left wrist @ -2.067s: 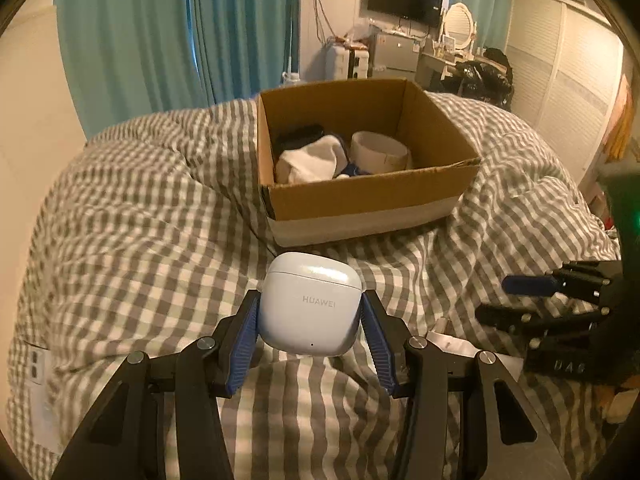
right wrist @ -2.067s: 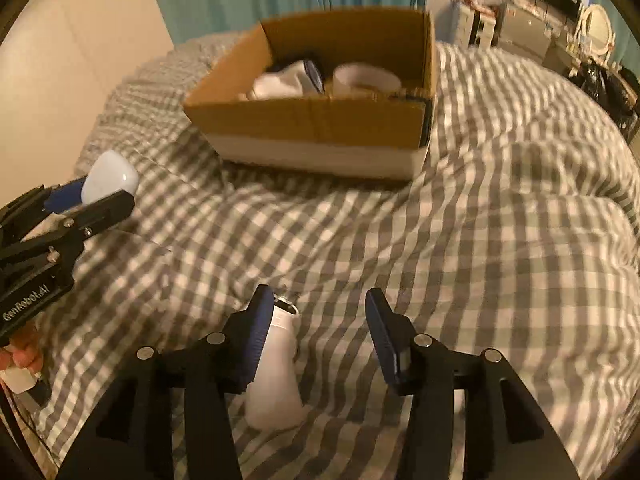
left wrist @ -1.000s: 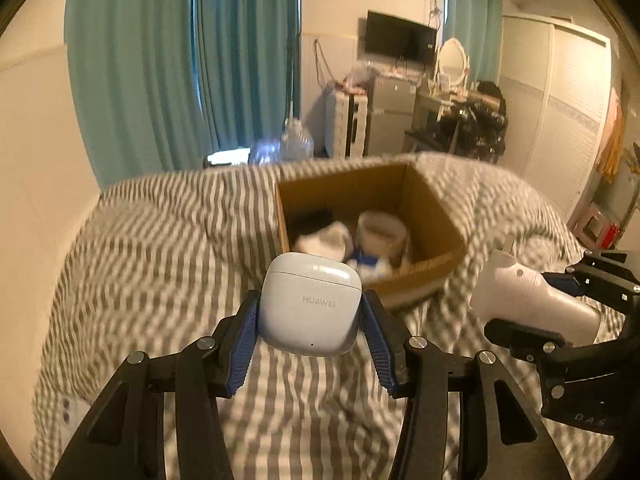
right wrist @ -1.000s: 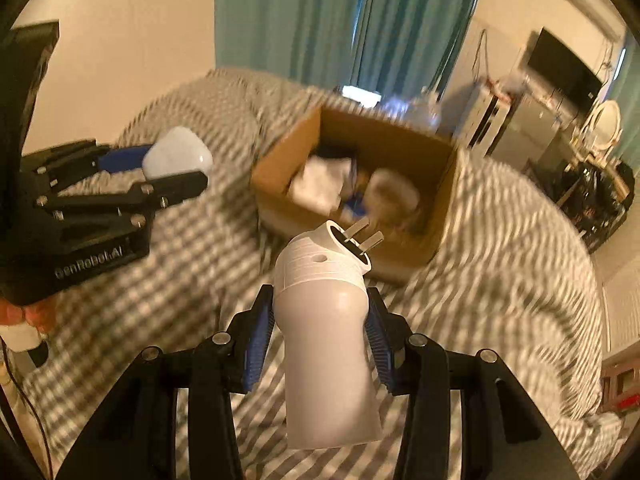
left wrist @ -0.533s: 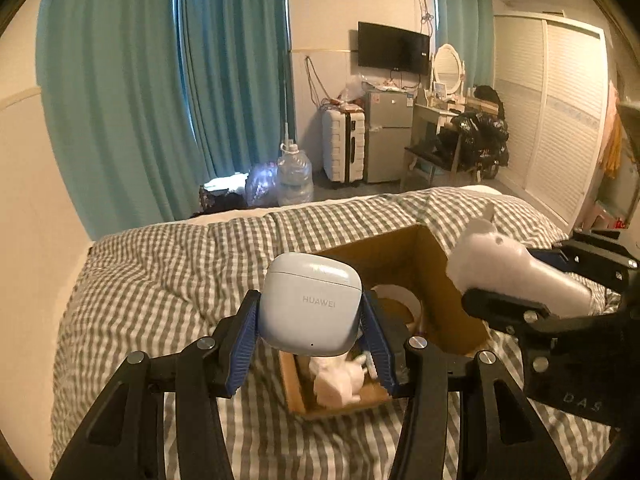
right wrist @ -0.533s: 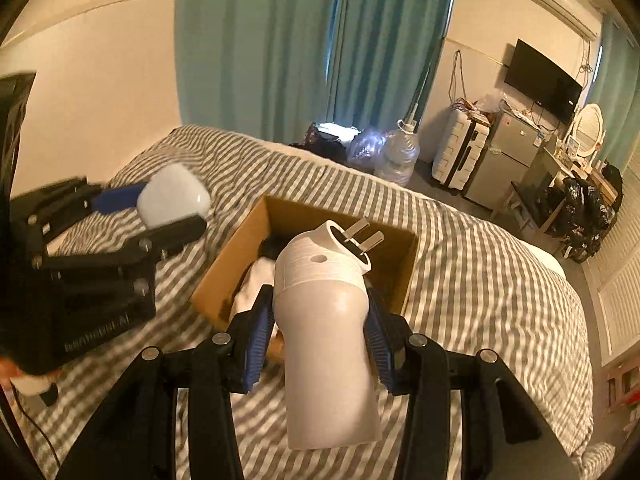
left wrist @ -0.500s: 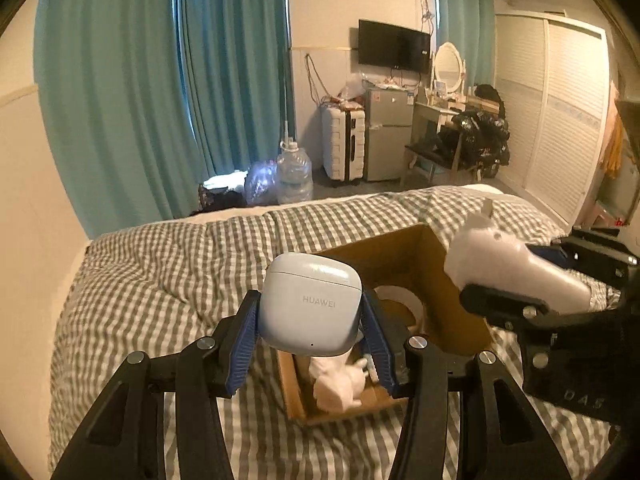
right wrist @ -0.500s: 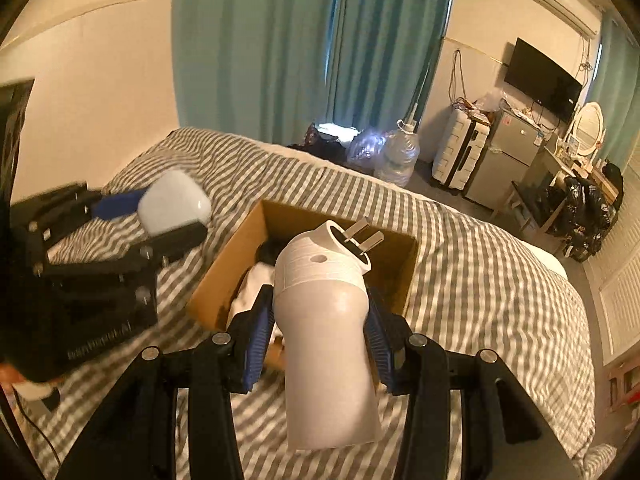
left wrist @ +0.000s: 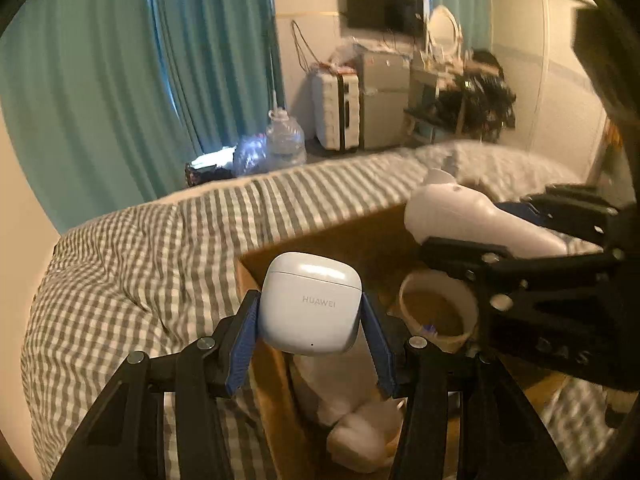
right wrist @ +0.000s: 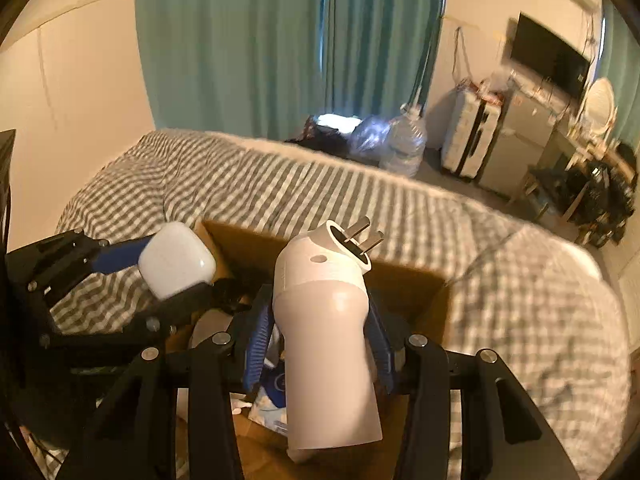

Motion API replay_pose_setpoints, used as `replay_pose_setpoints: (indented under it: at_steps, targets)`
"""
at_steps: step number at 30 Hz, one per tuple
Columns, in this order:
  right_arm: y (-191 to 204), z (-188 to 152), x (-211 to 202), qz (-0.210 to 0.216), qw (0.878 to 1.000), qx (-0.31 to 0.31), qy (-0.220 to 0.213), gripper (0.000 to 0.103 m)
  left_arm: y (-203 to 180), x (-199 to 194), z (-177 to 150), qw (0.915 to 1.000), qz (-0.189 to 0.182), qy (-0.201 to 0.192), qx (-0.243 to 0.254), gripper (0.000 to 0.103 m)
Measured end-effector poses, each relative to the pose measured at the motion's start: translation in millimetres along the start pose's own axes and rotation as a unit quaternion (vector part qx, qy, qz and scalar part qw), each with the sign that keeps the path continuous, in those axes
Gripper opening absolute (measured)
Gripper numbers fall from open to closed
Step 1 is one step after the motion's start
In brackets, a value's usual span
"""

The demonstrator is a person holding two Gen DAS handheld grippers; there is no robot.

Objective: Organize objects

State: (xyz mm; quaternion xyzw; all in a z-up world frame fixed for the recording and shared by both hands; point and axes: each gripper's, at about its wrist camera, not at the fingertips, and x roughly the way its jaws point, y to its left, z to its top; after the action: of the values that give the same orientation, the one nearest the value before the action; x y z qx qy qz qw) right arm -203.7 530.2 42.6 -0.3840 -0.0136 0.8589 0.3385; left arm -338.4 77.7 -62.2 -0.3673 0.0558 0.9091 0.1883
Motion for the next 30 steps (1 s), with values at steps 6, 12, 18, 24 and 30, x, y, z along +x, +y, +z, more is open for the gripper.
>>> replay_pose_setpoints:
  at_steps: [6, 12, 18, 24, 30]
  targets:
    - [5.4, -5.1, 20.0, -0.011, 0.999, -0.007, 0.032, 0.044, -5.3, 18.2, -7.2, 0.9997, -0.007, 0.025, 0.0, 0.051]
    - [2.0, -16.1, 10.2, -0.002, 0.999, 0.01, 0.032, 0.044, -10.8, 12.5, -13.1, 0.9994, 0.012, 0.031, -0.003, 0.054]
    - [4.6, -16.3, -31.2, -0.02, 0.999, 0.034, 0.006, 0.064, -5.9, -26.2, -5.9, 0.9997, 0.0, 0.001, -0.024, 0.086]
    - [7.0, -8.3, -91.2, -0.032, 0.998, 0.043, -0.035, 0.075, -2.8, -76.7, 9.6, 0.999, 0.028, -0.027, -0.021, 0.091]
    - [8.5, -5.7, -164.1, -0.065, 0.993, 0.048, -0.08, 0.084, -13.8, -129.1, 20.5, 0.9964, 0.063, -0.054, -0.017, 0.1]
